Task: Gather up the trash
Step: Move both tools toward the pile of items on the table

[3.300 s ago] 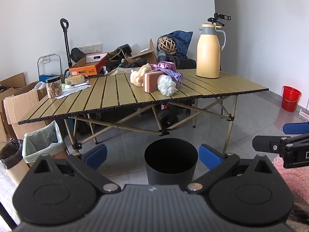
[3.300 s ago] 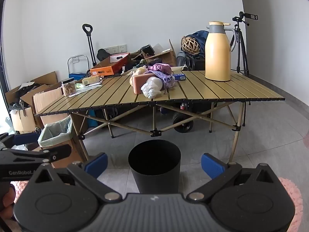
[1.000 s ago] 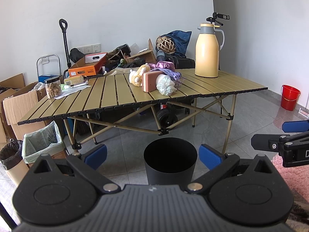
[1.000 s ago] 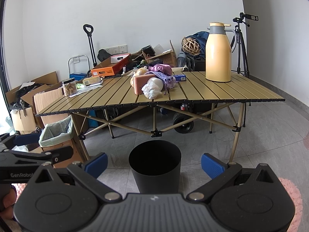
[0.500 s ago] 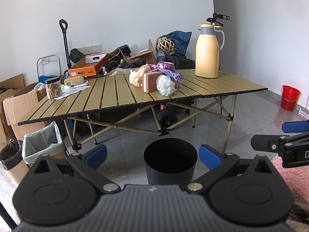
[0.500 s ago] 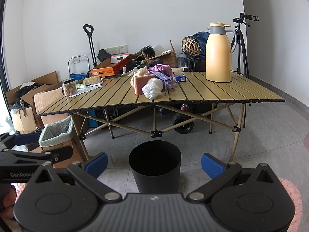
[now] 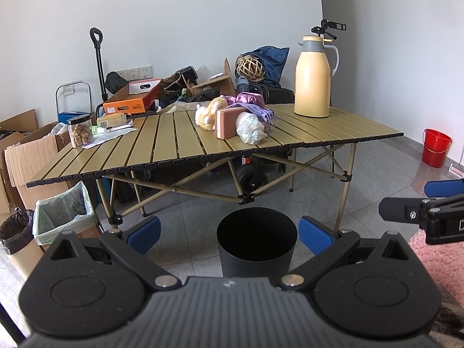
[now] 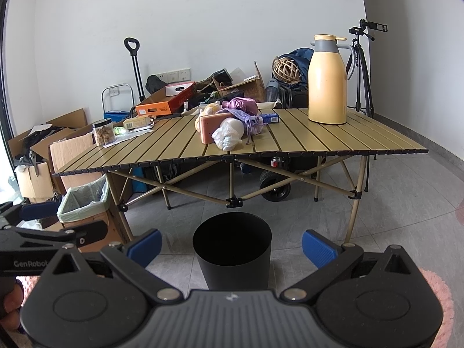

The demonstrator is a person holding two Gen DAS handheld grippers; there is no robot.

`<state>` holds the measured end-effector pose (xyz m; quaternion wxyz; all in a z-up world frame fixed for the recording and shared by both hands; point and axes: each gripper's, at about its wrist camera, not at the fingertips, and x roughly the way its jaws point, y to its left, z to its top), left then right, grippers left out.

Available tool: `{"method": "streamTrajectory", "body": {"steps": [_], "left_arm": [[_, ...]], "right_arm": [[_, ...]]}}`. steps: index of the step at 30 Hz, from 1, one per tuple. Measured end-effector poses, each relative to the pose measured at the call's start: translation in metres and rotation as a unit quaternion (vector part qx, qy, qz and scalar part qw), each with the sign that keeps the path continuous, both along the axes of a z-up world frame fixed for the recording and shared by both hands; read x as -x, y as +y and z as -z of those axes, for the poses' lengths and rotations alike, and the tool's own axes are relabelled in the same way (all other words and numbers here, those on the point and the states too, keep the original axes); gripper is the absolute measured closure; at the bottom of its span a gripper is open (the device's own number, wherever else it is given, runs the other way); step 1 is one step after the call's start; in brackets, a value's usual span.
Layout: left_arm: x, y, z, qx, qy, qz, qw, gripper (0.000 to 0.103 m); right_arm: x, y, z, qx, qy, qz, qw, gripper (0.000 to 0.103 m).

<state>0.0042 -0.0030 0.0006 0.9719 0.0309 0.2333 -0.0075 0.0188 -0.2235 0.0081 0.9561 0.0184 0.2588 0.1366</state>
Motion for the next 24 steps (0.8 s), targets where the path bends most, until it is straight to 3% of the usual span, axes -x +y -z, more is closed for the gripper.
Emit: {"method": "streamTrajectory", "body": {"steps": [24], "left_arm": [[-0.076, 0.012, -0.009, 0.013, -0.021, -0.007, 0.9997, 0.0]], "right_arm": [[-0.079, 0.004, 0.007, 0.004, -0.005, 0.011, 1.0, 0.0]]}}
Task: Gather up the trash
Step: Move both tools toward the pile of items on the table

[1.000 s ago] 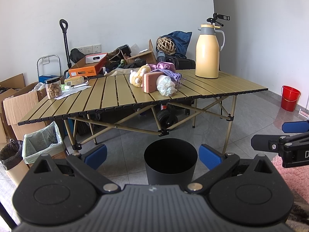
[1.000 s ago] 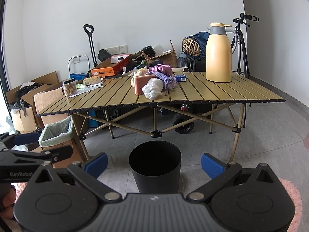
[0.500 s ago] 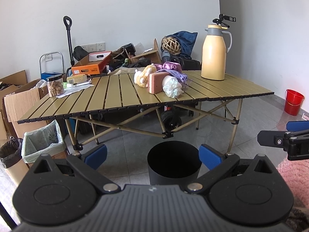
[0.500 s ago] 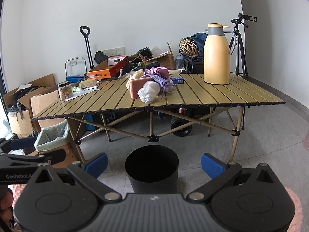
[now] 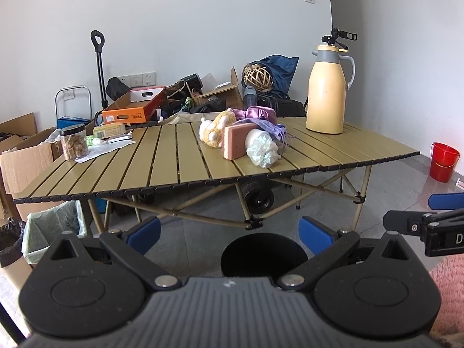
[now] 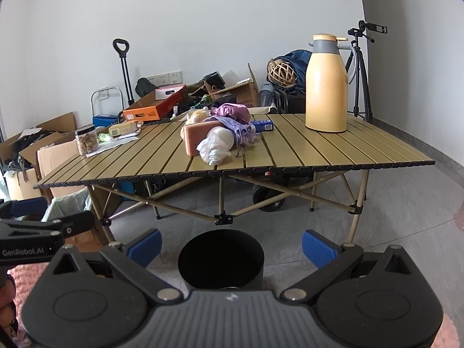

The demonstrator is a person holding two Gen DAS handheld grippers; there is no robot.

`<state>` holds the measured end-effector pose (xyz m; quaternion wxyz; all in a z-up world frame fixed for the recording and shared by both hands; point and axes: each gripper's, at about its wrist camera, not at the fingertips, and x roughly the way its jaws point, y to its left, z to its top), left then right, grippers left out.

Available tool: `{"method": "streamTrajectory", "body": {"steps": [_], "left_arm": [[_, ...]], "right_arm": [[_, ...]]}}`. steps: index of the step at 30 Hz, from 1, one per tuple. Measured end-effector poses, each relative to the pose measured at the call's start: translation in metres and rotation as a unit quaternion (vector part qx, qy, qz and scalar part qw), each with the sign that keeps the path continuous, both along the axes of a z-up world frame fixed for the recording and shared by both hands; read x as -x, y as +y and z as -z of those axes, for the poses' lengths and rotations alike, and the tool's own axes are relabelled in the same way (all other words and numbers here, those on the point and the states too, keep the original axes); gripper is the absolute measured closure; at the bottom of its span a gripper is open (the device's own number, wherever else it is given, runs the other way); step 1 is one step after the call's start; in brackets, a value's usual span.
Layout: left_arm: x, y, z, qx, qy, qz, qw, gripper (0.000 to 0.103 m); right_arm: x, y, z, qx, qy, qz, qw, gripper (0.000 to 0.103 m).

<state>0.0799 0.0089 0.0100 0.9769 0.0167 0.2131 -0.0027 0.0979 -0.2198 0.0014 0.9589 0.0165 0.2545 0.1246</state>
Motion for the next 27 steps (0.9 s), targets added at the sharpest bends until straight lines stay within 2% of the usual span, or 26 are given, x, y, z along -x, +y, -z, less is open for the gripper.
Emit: {"method": "streamTrajectory", "body": {"steps": [6, 16, 27], "left_arm": [[-0.027, 0.0, 0.001, 0.011, -0.005, 0.0, 0.9999, 0.0], [-0.076, 0.0, -0.006, 0.018, -0.024, -0.002, 0.9995, 0.0], [-0.14, 0.009, -0.012, 0.008, -0.04, -0.024, 0.9989, 0.0]], "right_arm": [[-0.026, 0.002, -0.001, 0.012, -0.013, 0.011, 1.0, 0.0], [-0.076, 0.004, -0.006, 0.004, -0.032, 0.032, 0.999, 0.0], [-0.137, 0.014, -0.004, 0.001, -0.049, 0.029, 0.998, 0.0]]}}
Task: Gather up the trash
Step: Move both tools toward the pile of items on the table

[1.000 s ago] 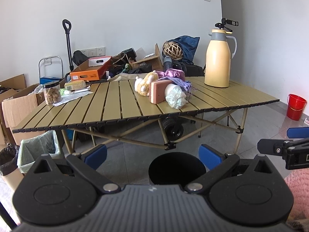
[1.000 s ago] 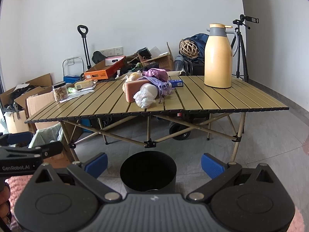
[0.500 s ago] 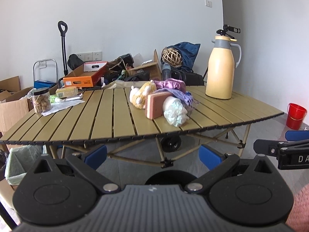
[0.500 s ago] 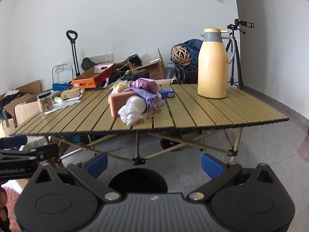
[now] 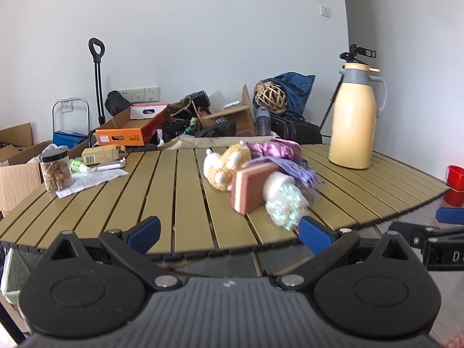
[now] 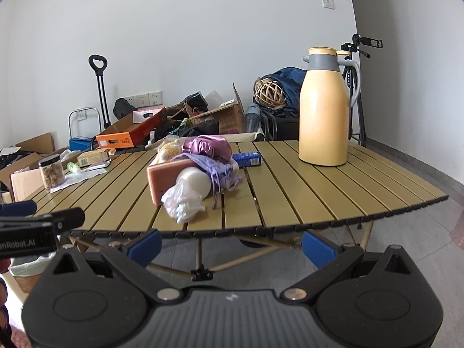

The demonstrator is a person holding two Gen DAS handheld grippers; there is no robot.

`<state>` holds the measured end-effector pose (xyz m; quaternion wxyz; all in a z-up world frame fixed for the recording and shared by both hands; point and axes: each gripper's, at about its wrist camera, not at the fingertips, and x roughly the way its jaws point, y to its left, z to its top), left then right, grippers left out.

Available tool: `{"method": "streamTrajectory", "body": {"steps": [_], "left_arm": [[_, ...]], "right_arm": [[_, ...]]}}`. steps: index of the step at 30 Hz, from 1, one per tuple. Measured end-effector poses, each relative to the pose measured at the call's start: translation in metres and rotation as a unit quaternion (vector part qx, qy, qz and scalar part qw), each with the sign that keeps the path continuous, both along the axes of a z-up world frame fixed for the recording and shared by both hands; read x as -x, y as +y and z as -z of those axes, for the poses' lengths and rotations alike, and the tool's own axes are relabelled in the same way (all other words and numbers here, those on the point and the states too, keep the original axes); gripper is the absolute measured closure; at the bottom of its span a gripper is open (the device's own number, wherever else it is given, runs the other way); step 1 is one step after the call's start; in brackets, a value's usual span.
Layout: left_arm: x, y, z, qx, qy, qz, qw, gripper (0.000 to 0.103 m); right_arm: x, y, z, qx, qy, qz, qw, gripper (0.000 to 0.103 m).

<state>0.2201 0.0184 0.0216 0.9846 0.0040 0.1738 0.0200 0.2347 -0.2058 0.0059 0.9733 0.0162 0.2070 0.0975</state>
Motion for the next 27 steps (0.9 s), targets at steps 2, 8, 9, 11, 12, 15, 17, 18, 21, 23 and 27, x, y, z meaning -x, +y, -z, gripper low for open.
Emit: {"method": "streamTrajectory", "body": {"steps": [2, 8, 9, 11, 12, 15, 17, 18, 21, 23, 27], "left_arm": [[-0.013, 0.004, -0.001, 0.005, -0.004, -0.008, 1.0, 0.0], [-0.046, 0.022, 0.003, 0.018, -0.001, -0.037, 0.9992, 0.0], [-0.052, 0.025, 0.004, 0.018, 0.0, -0.041, 0.999, 0.0], [-0.063, 0.033, 0.006, 0.018, 0.004, -0.05, 0.9986, 0.0], [-0.069, 0.037, 0.008, 0.02, 0.007, -0.054, 0.9983, 0.0], [-0.086, 0.049, 0.012, 0.025, 0.018, -0.06, 0.9977, 0.0], [-0.098, 0.054, 0.015, 0.024, 0.028, -0.059, 0.9976, 0.0], [-0.103, 0.057, 0.017, 0.023, 0.031, -0.059, 0.9975, 0.0], [-0.112, 0.062, 0.024, 0.021, 0.036, -0.053, 0.9977, 0.0], [-0.117, 0.065, 0.03, 0.023, 0.046, -0.051, 0.9974, 0.0], [-0.121, 0.067, 0.038, 0.017, 0.049, -0.054, 0.9972, 0.0]], "right_arm": [[-0.013, 0.004, 0.001, -0.002, -0.004, -0.004, 1.0, 0.0], [-0.053, 0.023, 0.004, -0.004, -0.009, -0.022, 1.0, 0.0], [-0.061, 0.027, 0.005, -0.004, -0.008, -0.026, 1.0, 0.0], [-0.075, 0.034, 0.007, -0.003, -0.005, -0.031, 1.0, 0.0], [-0.08, 0.038, 0.008, -0.001, -0.004, -0.033, 0.999, 0.0], [-0.098, 0.051, 0.013, 0.007, 0.001, -0.043, 0.999, 0.0], [-0.108, 0.061, 0.018, 0.011, 0.006, -0.051, 0.999, 0.001], [-0.114, 0.066, 0.02, 0.015, 0.009, -0.056, 0.998, 0.002], [-0.126, 0.082, 0.028, 0.036, 0.001, -0.061, 0.997, 0.007], [-0.134, 0.09, 0.033, 0.04, -0.002, -0.065, 0.997, 0.01], [-0.143, 0.102, 0.041, 0.031, -0.002, -0.067, 0.997, 0.024]]}}
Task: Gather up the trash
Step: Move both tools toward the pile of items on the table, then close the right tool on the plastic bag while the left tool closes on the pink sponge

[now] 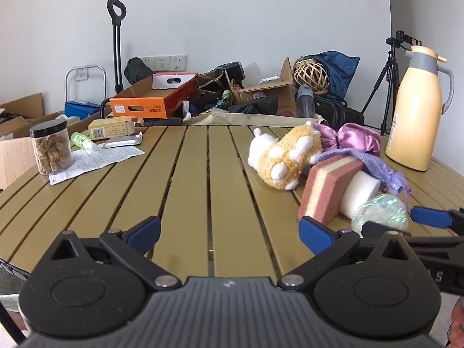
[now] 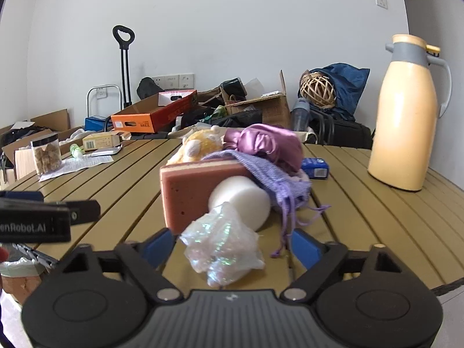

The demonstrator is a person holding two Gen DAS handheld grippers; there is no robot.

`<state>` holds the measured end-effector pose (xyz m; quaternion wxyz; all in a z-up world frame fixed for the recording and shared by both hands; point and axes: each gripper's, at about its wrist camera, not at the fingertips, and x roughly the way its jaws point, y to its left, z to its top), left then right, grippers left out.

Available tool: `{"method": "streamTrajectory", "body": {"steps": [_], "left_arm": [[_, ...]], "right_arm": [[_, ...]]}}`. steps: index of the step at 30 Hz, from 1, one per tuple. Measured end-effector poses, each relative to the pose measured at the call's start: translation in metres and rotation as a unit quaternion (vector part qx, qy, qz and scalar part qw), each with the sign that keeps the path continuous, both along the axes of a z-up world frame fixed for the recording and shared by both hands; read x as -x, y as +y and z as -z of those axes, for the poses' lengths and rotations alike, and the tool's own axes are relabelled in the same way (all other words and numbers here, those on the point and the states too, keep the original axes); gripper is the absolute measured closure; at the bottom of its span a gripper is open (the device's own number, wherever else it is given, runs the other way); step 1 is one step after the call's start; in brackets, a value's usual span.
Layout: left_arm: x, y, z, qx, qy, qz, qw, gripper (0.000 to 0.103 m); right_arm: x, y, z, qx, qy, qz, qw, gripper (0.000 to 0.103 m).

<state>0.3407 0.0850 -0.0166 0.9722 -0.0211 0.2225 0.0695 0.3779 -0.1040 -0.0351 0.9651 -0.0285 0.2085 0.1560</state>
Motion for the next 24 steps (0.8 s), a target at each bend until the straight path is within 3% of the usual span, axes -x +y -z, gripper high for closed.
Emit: {"method": "streamTrajectory", "body": {"steps": [5, 9, 18, 24], "left_arm": [[-0.001, 0.004, 0.003, 0.01, 0.007, -0.008, 0.9999, 0.0], [-0.002, 0.001, 0.004, 0.008, 0.004, -0.008, 0.9999, 0.0], [-0.011, -0.01, 0.003, 0.013, 0.002, -0.012, 0.9998, 0.0], [-0.019, -0.018, -0.001, 0.026, -0.003, -0.005, 0.9997, 0.0]], "right_arm": [[-0.003, 0.014, 0.003, 0.004, -0.011, -0.012, 1.0, 0.03], [-0.013, 0.019, 0.008, 0.004, 0.009, -0.012, 1.0, 0.051], [-0.008, 0.006, 0.006, -0.002, 0.013, -0.015, 1.0, 0.065], [0.007, -0.01, -0.007, -0.03, -0.006, -0.008, 1.0, 0.065]]}}
